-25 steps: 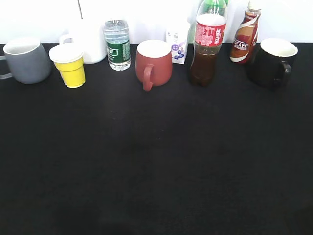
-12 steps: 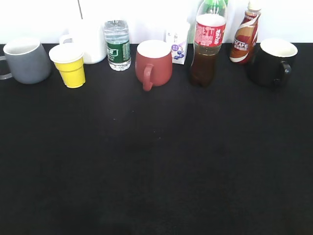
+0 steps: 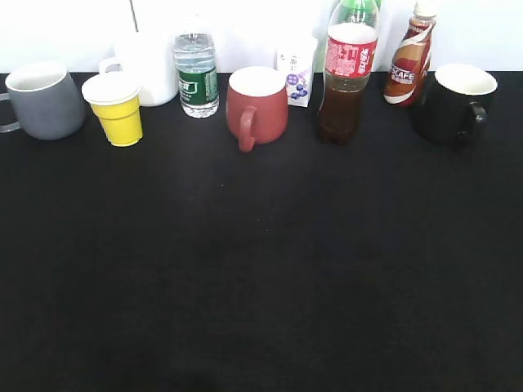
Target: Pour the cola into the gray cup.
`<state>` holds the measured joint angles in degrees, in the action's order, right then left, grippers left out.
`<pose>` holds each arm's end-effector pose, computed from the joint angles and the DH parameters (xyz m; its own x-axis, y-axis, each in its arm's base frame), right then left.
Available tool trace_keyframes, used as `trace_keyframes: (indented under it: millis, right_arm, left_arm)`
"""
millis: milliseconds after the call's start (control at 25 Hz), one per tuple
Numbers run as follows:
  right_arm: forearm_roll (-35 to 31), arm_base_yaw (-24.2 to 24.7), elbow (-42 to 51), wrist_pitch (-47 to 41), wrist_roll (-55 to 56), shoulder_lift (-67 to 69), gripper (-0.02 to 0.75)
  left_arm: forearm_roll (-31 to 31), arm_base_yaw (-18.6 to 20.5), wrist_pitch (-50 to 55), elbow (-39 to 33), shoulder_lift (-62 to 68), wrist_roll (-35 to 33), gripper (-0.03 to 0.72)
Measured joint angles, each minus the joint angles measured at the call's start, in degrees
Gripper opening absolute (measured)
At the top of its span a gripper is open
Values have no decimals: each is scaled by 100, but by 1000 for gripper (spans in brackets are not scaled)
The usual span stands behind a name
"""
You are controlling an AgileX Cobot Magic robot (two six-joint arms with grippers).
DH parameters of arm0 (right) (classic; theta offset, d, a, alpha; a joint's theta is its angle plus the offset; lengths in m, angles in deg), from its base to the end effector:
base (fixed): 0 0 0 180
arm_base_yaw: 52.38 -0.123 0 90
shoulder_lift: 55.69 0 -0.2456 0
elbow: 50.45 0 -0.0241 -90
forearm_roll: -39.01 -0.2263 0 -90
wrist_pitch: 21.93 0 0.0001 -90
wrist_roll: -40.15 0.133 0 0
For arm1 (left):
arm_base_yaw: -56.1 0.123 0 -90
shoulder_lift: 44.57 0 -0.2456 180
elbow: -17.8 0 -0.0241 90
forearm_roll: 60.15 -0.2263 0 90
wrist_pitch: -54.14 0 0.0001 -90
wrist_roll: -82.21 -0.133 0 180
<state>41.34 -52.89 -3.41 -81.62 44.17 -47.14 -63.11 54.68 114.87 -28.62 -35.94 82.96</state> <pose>0.0504 -0.0042 0.2505 -0.4250 0.0458 -0.9040 0.0440 0.9986 0.0299 0.0486 0.0048 0.2514 -0.4344 0.0229 -0.9004 -0.0105 0.9995 0.0305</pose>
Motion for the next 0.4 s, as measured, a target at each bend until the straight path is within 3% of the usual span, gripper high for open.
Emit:
trace_keyframes:
  millis: [400]
  right_arm:
    - [0, 0, 0, 0, 0, 0, 584]
  left_arm:
    - [0, 0, 0, 0, 0, 0, 234]
